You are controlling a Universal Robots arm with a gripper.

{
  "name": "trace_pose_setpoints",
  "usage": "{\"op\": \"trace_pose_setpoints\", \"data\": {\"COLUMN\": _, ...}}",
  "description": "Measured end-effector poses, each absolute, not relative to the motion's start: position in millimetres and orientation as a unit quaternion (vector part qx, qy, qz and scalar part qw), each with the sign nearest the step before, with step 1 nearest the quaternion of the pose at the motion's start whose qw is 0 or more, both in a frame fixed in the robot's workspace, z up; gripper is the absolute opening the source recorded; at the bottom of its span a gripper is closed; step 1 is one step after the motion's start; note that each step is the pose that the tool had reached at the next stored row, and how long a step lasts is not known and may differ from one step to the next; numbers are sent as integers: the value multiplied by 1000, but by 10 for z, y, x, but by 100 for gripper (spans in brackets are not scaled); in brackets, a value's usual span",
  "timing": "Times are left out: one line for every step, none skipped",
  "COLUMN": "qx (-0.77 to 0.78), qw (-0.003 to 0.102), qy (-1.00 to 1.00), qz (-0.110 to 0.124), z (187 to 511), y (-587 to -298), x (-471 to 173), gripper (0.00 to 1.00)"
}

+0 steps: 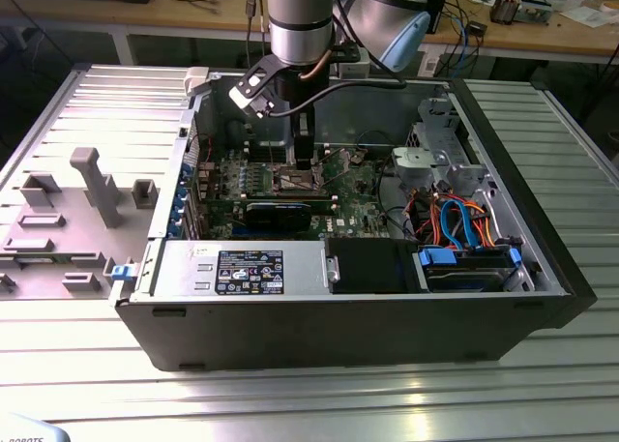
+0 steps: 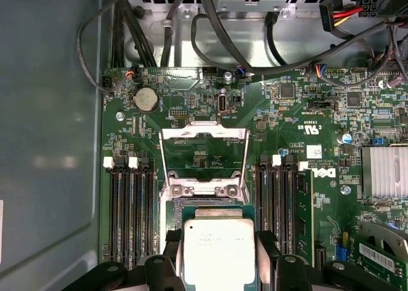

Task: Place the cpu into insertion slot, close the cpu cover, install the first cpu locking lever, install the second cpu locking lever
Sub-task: 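Place the cpu into insertion slot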

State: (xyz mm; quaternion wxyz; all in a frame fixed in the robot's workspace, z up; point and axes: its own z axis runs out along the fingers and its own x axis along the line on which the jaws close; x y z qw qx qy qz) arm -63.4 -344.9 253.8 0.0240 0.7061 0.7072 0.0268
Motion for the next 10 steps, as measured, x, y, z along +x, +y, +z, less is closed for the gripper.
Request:
{"op": "trace_pose_setpoints", "data": {"qx": 706, "qw": 24, "qy": 707, "qz": 27, "z": 2529, "y": -3448, "x": -638, "gripper": 54}}
{"op": "trace_pose_setpoints", "data": {"qx": 706, "qw": 24, "qy": 708, "qz": 27, "z": 2516, "y": -3448, "x": -638, "gripper": 54}}
{"op": "trace_pose_setpoints", "data": {"qx": 705, "qw": 24, "qy": 708, "qz": 27, "z": 2492, "y": -3447, "x": -638, "gripper": 54}}
{"op": "trace_pose_setpoints", "data": {"qx": 704, "qw": 24, "qy": 709, "qz": 27, "z": 2467, "y": -3446, "x": -640, "gripper": 54}}
{"op": "trace_pose_setpoints", "data": {"qx": 704, "qw": 24, "qy": 710, "qz": 27, "z": 2451, "y": -3445, "x": -641, "gripper": 54}}
{"op": "trace_pose_setpoints", "data": {"qx": 703, "qw": 24, "qy": 711, "qz": 27, "z": 2426, "y": -3442, "x": -641, "gripper": 54}}
{"op": "trace_pose_setpoints", "data": {"qx": 702, "qw": 24, "qy": 711, "qz": 27, "z": 2410, "y": -3441, "x": -641, "gripper": 54}}
{"op": "trace_pose_setpoints", "data": {"qx": 702, "qw": 24, "qy": 711, "qz": 27, "z": 2390, "y": -3439, "x": -641, "gripper": 54}}
{"op": "trace_pose_setpoints", "data": {"qx": 702, "qw": 24, "qy": 711, "qz": 28, "z": 2377, "y": -3437, "x": -641, "gripper": 54}}
{"op": "trace_pose_setpoints", "data": {"qx": 702, "qw": 23, "qy": 712, "qz": 28, "z": 2358, "y": -3434, "x": -641, "gripper": 54}}
